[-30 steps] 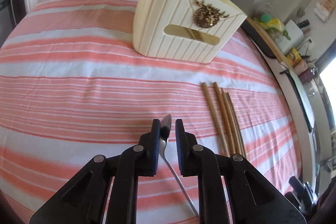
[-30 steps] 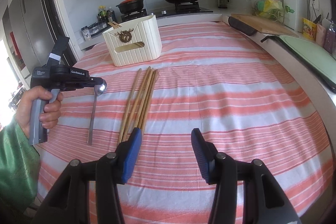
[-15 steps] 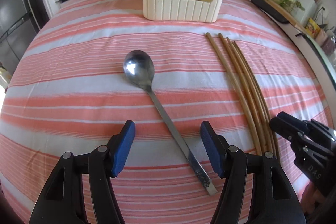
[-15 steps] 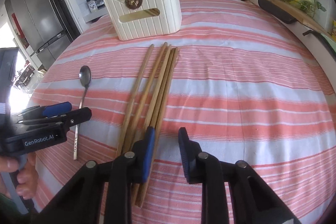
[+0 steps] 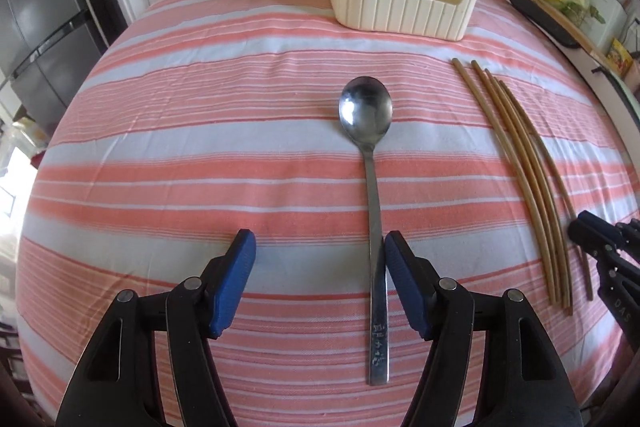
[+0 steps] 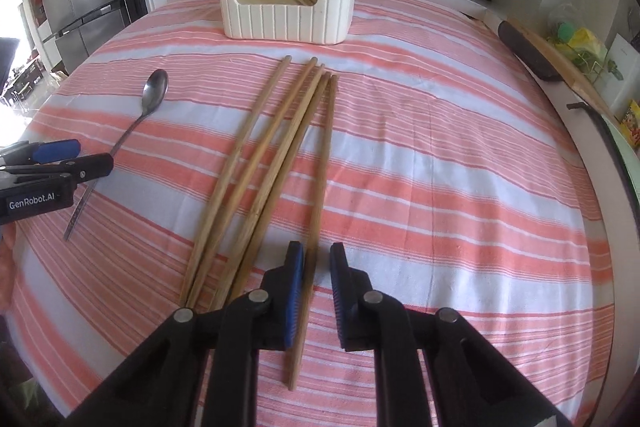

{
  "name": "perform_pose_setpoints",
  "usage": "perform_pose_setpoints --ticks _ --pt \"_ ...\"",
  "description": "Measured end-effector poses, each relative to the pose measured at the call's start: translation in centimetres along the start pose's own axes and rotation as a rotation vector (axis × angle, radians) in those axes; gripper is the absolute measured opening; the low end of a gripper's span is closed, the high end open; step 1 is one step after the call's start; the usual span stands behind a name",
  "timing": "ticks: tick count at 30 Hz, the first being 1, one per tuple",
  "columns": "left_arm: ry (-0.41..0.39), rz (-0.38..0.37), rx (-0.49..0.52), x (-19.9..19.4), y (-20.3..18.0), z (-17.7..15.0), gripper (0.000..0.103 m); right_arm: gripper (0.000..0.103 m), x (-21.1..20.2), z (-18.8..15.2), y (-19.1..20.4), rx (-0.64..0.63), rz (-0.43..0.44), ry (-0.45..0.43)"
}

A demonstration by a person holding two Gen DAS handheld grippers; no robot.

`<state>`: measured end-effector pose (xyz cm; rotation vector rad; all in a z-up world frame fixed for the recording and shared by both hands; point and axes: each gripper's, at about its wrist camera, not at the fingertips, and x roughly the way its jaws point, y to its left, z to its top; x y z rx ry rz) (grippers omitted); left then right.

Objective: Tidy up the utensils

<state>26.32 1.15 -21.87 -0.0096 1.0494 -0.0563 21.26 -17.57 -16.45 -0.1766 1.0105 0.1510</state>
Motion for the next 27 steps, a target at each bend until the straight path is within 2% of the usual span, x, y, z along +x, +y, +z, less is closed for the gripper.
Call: perform_pose_setpoints --ticks 4,6,10,18,20,21,22,24,27 --pt "0.026 -0.077 0.009 0.1 0.5 0.8 0.068 0.016 0.5 0.9 -0.2 -0.002 -0.005 0.006" --pt "0.029 -0.092 0.038 0.3 0.1 1.7 0.069 0.016 0.8 1.6 -0.4 -0.004 0.005 0.021" --pt "0.018 -0.064 0.093 1.4 -1.4 3.7 0.072 0.017 1.8 3.5 -0.9 -0.028 0.032 0.056" --pt "0.016 -0.006 0.091 4.3 -2.5 6.9 0.071 0.017 5.8 9.4 -1.9 -0.053 0.073 0.071" --pt "0.005 -0.018 0.085 4.4 -2.3 7.4 0.056 0.016 7.0 11.3 -2.3 -0.039 0.100 0.070" --pt "-0.005 -0.032 0.083 4.3 -2.1 7.5 0.037 0.014 7.5 12.0 -2.4 -0.032 0.107 0.071" --pt "-0.005 -0.045 0.079 4.3 -1.9 7.7 0.036 0.007 7.9 12.6 -2.6 -0.019 0.104 0.072" --pt "-0.016 -0.102 0.056 3.7 -1.0 7.9 0.036 0.006 8.0 13.2 -3.3 0.028 0.125 0.070" --pt "-0.099 -0.113 0.067 1.1 -0.3 7.8 0.036 0.006 5.9 13.3 -4.2 0.076 0.164 -0.004"
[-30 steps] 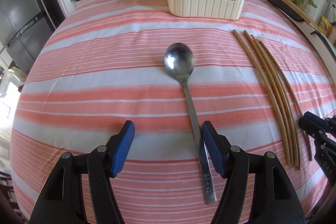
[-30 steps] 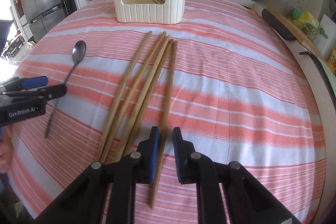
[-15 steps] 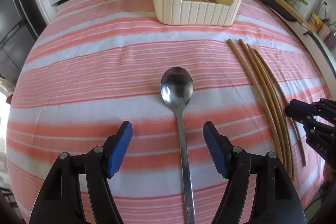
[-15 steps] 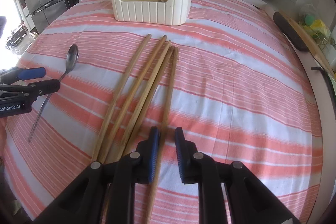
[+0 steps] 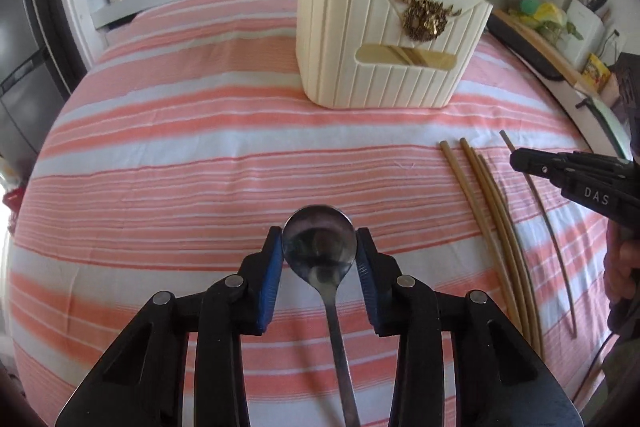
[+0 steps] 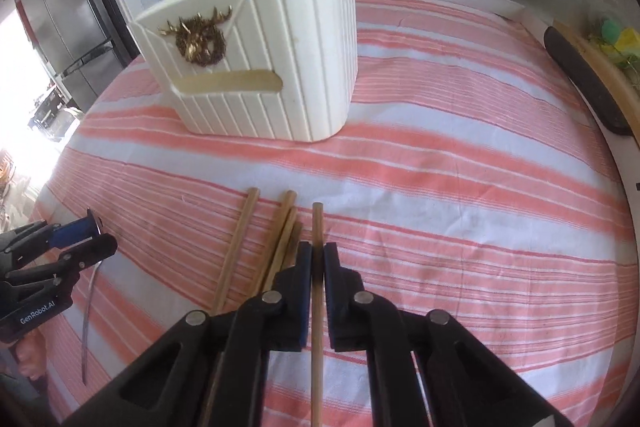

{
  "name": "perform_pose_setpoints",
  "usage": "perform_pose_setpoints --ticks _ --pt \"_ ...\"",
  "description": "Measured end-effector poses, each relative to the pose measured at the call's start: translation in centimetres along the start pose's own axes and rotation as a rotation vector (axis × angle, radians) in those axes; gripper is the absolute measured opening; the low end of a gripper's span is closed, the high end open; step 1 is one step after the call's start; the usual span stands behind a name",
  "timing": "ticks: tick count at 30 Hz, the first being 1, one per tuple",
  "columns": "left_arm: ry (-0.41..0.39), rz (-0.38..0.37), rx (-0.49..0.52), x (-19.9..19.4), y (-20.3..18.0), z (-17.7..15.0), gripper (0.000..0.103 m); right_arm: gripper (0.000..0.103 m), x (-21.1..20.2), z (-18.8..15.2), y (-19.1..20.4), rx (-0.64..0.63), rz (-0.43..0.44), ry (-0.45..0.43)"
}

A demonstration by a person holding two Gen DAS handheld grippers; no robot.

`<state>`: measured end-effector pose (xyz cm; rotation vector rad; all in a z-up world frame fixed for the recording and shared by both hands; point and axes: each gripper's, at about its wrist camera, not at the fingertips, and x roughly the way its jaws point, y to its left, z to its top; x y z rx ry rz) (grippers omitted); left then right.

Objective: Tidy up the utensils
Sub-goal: 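Lift and carry the long spoon and chopstick over the holder with both grippers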

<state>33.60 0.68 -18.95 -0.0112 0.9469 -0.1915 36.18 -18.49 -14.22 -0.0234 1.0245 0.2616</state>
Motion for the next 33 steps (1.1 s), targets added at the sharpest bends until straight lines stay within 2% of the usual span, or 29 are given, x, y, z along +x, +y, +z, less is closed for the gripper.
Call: perform_pose_setpoints --ticks 2,10,17,27,33 --pt "-0.046 -0.029 -0.004 -1.9 0.2 0.1 0.036 0.006 -2.1 -0.3 -0.1 0.022 0.019 -0.055" --pt "-0.190 -0.062 0.002 -9.1 -0.4 -0.9 0.036 0.006 -10.4 -2.4 0.7 0.044 0.047 -0.229" --pt "-0.265 -0.092 -0.012 -13.2 -0.7 -1.7 0.036 0.006 -16.2 -4.2 1.7 0.024 0.044 -0.348" --pt "-0.300 -0.112 0.016 -15.5 -1.6 -0.4 0.036 0.006 -20.3 -4.1 2.6 0.005 0.033 -0.443" --pt "-0.274 -0.149 0.021 -15.5 -1.4 2.0 0.036 0.006 -19.7 -2.5 3.0 -0.030 0.037 -0.430"
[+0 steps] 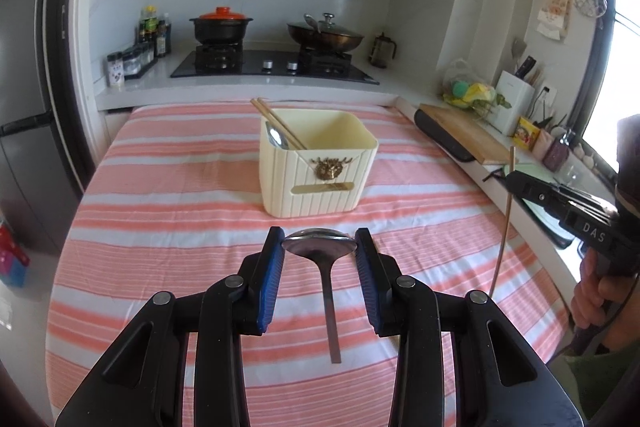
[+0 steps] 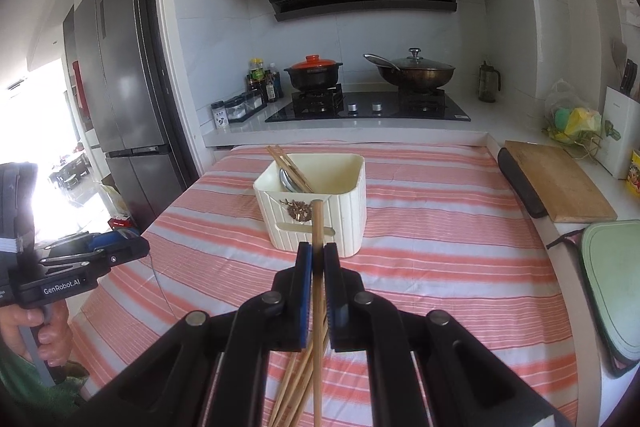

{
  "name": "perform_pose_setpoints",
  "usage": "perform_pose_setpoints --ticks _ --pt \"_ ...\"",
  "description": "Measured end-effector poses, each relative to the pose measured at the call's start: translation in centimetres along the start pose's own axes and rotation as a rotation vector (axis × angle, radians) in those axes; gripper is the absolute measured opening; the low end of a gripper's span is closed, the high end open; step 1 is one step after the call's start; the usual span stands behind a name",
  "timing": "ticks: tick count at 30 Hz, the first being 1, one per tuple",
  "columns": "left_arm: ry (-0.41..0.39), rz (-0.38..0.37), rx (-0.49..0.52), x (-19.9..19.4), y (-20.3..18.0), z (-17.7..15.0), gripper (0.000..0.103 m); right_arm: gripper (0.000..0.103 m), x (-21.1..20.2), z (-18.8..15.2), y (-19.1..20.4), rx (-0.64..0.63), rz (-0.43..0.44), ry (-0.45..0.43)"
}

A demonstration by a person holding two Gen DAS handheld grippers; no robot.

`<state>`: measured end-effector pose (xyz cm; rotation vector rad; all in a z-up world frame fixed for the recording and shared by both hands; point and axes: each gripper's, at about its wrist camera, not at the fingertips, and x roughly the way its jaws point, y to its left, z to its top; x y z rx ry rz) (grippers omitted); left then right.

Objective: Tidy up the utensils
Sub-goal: 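Lift and carry the long spoon and chopstick over the holder with both grippers, then open both grippers to drop the long spoon and chopstick into the holder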

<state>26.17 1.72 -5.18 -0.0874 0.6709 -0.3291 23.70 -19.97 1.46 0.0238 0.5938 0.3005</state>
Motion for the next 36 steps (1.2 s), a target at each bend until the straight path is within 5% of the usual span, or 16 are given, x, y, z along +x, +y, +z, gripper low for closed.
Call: perform_pose_setpoints --ticks 10,16,21,25,31,36 --pt "-0.097 -0.014 0.017 -0.1 1.3 11.1 0.036 0.006 5.0 7.4 0.5 -0.067 0.065 0.001" --pt "-0.208 0.041 0.011 2.2 2.1 18.9 0.036 0.006 8.1 14.8 0.8 -0.095 0.092 -0.122" --pt "-0.239 0.074 -0.018 6.4 3.3 22.2 0.036 0.006 11.2 19.4 0.9 -0.089 0.099 -0.248" --pt "-0.159 0.076 -0.047 11.5 4.4 21.8 0.036 0.006 15.0 19.8 0.2 -0.092 0.075 -0.278" --pt "0.052 0.087 -0.040 19.5 5.5 17.6 0.036 0.006 22.2 16.0 -1.9 -0.052 0.070 -0.103" --pt "0.151 0.113 -0.036 23.3 5.9 15.3 0.036 0.006 25.3 13.5 -2.7 -0.046 0.079 0.042"
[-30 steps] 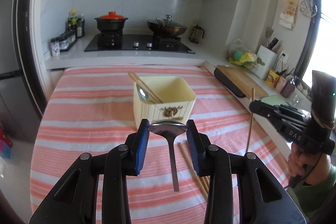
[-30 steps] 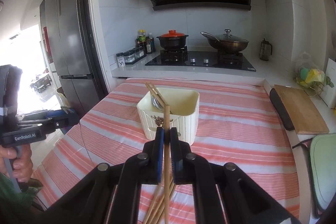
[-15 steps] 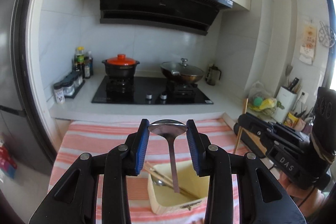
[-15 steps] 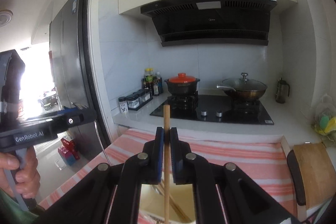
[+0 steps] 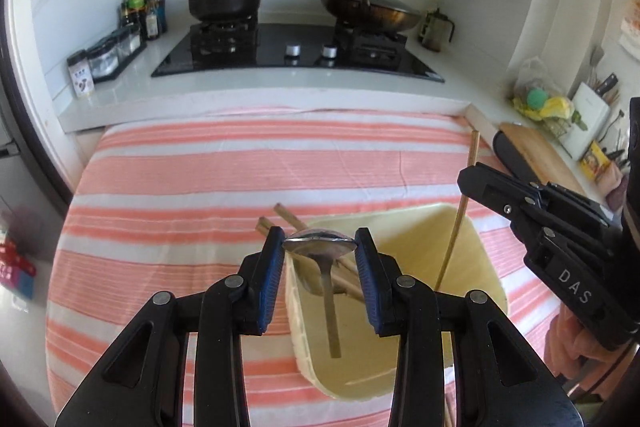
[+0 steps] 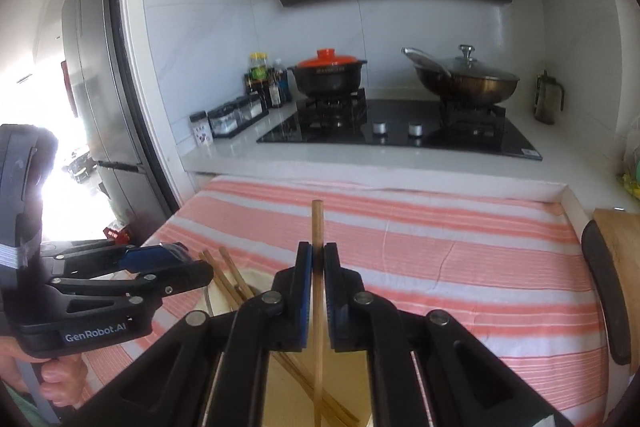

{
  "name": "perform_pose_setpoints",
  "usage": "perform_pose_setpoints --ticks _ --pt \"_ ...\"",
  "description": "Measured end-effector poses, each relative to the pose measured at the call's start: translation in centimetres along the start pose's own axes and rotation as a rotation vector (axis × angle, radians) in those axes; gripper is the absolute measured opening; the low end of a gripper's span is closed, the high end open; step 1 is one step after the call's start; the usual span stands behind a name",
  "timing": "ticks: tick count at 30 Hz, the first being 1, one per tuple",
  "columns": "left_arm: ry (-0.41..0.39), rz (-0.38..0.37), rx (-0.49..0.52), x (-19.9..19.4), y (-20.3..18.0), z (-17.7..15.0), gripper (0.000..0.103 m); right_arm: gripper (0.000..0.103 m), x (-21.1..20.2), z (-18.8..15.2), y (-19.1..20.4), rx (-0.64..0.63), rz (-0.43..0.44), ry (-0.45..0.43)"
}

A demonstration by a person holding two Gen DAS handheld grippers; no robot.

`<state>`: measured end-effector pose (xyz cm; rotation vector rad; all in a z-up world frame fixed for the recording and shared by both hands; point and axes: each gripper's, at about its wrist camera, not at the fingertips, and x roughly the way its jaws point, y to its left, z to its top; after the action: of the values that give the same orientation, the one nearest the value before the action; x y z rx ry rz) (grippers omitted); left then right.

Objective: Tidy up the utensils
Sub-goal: 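Open both grippers to drop the long spoon and chopstick into the holder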

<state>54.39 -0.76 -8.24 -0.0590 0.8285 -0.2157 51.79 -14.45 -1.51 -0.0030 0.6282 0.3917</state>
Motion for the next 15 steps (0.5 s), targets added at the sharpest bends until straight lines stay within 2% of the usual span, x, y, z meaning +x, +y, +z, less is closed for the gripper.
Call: perform_pose_setpoints --ticks 3,5,7,8,9,10,11,13,15 --pt "0.033 0.026 -0.034 0.2 0.8 0.1 0.037 0.009 1.1 -0.2 -0.1 0.012 0.000 0.084" --pt "0.003 0.015 -0.074 -2.3 1.7 0.3 0.042 0.016 0.1 0.6 -0.2 0.038 0.017 0.113" --pt "-0.061 0.013 -0.081 -6.5 2.3 0.5 0.069 0.018 -2.7 1.8 0.3 0.037 0.030 0.088" --pt "-0.109 0.032 -0.076 -9.1 2.4 0.3 0.076 0.021 -4.6 2.5 0.7 0.019 0.027 0.069" --pt "-0.165 0.054 -0.072 -11.9 2.5 -0.3 0.091 0.024 -6.8 3.0 1.3 -0.007 0.014 0.047" --pt "-0.218 0.070 -0.067 -14.5 2.5 -1.2 0.102 0.030 -9.2 3.2 1.9 -0.036 0.000 0.020" --pt "-0.266 0.079 -0.056 -17.0 2.5 -2.4 0.102 0.038 -11.9 3.1 2.5 -0.068 -0.012 -0.013" --pt "-0.309 0.083 -0.017 -20.7 2.2 -5.2 0.102 0.047 -16.6 1.9 3.4 -0.130 -0.044 -0.063" --pt "-0.315 0.071 0.035 -23.1 1.5 -8.8 0.102 0.049 -20.6 -0.8 4.1 -0.181 -0.092 -0.084"
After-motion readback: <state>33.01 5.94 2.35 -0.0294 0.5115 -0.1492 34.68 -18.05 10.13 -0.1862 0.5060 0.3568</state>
